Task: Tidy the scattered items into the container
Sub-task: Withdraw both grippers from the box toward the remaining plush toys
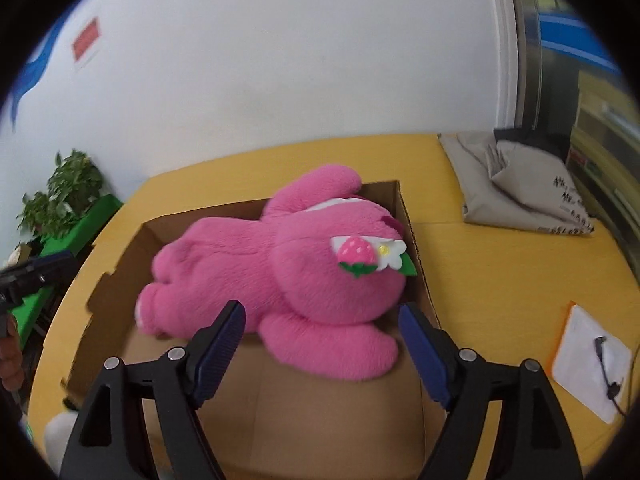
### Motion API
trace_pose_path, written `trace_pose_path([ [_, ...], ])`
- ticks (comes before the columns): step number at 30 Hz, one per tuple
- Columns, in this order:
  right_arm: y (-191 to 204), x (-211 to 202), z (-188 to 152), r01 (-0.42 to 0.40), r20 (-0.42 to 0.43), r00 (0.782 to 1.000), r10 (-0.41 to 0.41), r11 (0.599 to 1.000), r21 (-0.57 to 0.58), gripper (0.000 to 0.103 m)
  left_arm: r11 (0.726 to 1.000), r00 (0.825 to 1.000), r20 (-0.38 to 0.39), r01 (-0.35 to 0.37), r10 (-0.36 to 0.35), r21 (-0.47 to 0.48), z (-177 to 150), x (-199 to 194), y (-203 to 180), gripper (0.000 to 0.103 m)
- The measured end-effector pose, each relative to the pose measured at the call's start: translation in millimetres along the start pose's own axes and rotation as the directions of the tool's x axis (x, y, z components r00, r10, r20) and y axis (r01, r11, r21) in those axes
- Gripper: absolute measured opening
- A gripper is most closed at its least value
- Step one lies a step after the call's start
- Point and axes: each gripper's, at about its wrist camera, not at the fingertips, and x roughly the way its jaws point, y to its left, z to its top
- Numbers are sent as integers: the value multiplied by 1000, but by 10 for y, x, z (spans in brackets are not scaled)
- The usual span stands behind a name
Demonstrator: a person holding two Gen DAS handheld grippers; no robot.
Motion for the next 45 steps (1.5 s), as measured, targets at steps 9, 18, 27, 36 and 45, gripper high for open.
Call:
trace_pose_path([
  [9,462,-1302,-913,41,106,994,-36,998,-48,83,988,977,144,-152,155,-33,-1108,-1287,-294,103],
  [18,758,-1741,-1390,103,127,988,-92,991,-85,83,990,977,164,-138,133,17,-1577,-1670,-648,103],
  [27,839,-1800,-1509,131,122,985,-119,986,-99,83,994,984,146,-107,106,2,-1694,-1676,-673,103],
  [36,780,-1734,-1545,140,97,987,-131,986,-95,83,996,988,128,-84,84,-6,-1727,-1590,-680,103],
  [45,757,-1684,-1522,143,92,987,-135,986,-91,83,998,991,119,-65,66,-10,-1716,-1522,-687,103],
])
